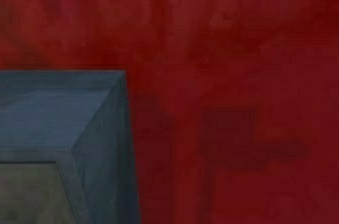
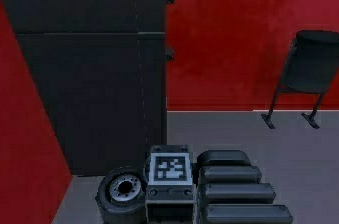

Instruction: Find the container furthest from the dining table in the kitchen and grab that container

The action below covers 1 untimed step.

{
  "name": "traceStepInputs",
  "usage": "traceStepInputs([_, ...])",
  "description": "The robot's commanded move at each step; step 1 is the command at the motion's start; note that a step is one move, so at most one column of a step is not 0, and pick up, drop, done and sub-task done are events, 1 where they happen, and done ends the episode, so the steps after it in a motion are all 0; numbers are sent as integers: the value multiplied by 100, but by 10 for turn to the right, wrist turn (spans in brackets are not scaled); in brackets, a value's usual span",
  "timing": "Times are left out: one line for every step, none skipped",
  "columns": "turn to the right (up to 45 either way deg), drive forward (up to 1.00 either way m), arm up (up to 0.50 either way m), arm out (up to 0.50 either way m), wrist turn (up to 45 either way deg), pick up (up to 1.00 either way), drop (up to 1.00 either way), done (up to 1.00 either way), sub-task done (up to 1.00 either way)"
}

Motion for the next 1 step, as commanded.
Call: traceStepInputs([450, 0, 0, 0, 0, 0, 0, 0, 0])
